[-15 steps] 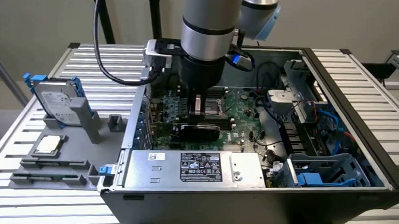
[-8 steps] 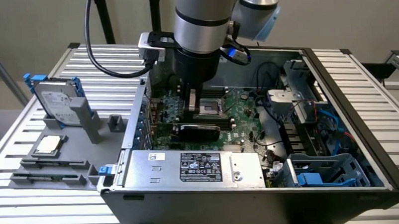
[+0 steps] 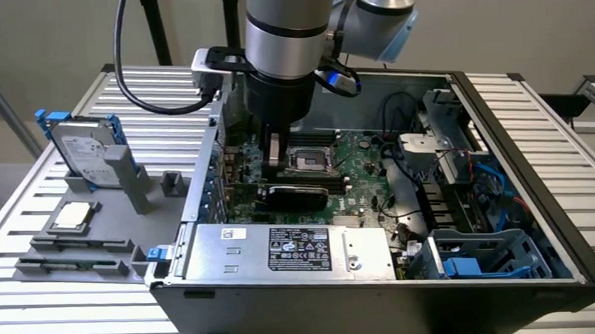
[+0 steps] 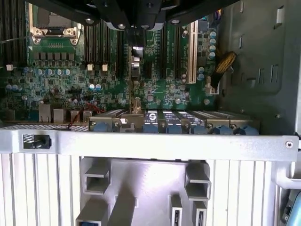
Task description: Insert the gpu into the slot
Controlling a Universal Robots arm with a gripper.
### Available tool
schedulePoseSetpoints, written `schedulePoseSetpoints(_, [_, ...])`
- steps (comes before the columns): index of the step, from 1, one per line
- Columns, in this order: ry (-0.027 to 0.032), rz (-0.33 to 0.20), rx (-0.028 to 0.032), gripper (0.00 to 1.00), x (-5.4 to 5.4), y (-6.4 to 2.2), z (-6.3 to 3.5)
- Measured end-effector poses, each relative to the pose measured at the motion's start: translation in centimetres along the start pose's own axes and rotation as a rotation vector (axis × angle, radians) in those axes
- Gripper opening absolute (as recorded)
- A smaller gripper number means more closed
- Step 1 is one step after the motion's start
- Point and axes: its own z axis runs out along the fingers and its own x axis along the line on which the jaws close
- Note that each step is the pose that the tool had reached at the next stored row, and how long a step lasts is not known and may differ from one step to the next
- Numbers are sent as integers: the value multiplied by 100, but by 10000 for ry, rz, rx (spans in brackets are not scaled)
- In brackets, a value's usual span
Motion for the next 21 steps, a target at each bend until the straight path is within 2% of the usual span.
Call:
schedulePoseSetpoints(5, [156, -33, -295, 11, 1, 52, 15])
schedulePoseSetpoints(13, [369, -43, -831, 11, 3, 159, 41])
schedulePoseSetpoints(16, [407, -38, -1044, 11, 4, 220, 54])
schedulePoseSetpoints(18, [410, -38, -1170, 11, 4, 245, 61])
schedulePoseSetpoints(19, [412, -37, -1213, 11, 4, 247, 63])
schedulePoseSetpoints(21, [413, -23, -1239, 11, 4, 251, 65])
